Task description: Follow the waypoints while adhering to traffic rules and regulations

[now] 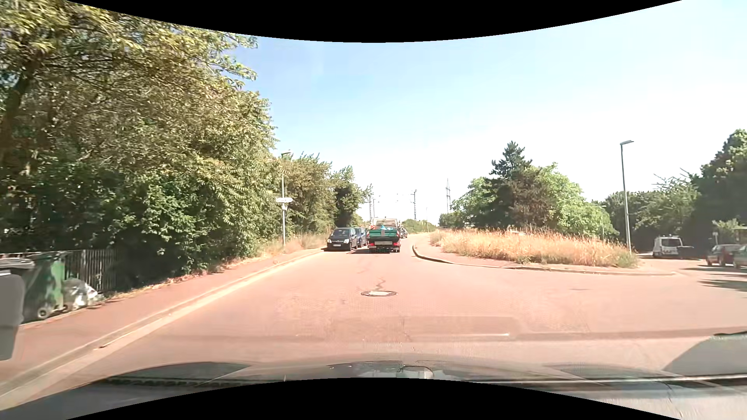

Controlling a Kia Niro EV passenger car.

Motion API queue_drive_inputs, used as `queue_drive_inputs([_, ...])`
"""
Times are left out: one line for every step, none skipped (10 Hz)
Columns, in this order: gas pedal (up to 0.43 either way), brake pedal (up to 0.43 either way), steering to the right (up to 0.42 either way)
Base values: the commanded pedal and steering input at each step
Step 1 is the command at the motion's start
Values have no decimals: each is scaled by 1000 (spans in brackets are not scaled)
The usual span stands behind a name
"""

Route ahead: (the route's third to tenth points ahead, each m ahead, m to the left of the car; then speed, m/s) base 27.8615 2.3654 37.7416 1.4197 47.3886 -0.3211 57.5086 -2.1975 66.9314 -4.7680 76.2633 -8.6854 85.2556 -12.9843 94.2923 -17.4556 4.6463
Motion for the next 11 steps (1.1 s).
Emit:
queue_drive_inputs([150,0,13])
queue_drive_inputs([189,0,6])
queue_drive_inputs([197,0,3])
queue_drive_inputs([220,0,-2])
queue_drive_inputs([240,0,-10])
queue_drive_inputs([248,0,-18])
queue_drive_inputs([260,0,-24])
queue_drive_inputs([260,0,-24])
queue_drive_inputs([260,0,-20])
queue_drive_inputs([260,0,-16])
queue_drive_inputs([260,0,-15])
